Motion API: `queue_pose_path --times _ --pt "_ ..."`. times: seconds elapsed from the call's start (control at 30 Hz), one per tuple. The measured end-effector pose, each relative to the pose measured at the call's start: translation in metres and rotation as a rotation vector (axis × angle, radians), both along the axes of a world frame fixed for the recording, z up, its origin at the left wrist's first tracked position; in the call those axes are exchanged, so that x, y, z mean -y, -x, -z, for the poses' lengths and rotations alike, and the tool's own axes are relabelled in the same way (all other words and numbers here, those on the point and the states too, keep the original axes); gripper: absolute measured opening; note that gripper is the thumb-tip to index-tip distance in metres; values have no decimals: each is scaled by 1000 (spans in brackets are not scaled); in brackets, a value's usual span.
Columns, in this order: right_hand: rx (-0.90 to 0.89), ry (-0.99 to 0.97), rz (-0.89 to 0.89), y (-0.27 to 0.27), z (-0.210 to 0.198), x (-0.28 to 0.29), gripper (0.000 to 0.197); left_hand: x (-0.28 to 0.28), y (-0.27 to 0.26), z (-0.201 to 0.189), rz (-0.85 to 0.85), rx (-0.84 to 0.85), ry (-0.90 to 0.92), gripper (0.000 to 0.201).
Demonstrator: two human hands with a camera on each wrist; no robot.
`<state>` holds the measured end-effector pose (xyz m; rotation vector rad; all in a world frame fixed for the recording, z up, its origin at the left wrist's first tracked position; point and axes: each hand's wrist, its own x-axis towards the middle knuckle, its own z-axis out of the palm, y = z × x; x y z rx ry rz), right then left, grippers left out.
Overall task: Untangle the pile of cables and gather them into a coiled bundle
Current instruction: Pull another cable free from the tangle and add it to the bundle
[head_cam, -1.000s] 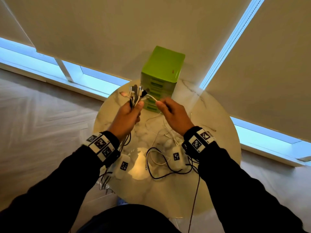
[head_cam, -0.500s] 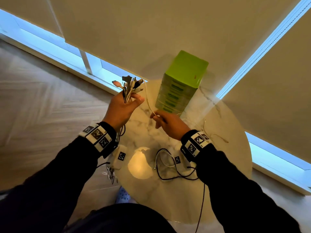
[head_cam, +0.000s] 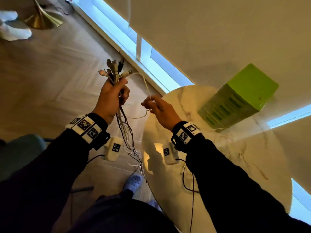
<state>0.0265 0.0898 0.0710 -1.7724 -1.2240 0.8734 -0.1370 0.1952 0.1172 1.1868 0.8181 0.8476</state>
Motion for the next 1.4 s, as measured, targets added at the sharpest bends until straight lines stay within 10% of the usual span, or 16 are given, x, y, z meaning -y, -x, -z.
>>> queue_pose_path --times 0.17,0.3,0.43,0.63,0.97,1.13,1.3,1.4 --pt "395 664 -224 31 54 -12 64 -12 35 12 21 -46 61 18" --pt "356 297 -256 53 38 -24 95 -17 51 25 83 -73 94 20" --pt "160 87 -443 79 9 -40 82 -18 50 27 154 -70 89 20" --pt "194 -82 -182 80 15 -46 22 -25 39 17 215 -248 -96 24" --pt "-141 -148 161 77 27 -31 20 -41 17 33 38 -366 -222 36" --pt "-330 77 285 62 50 -13 19 -42 11 31 33 -150 -33 23" --pt "357 786 -473 32 44 2 37 -47 15 20 57 -62 8 30" --pt "452 710 -300 27 17 -10 67 -39 11 16 150 -97 -33 31"
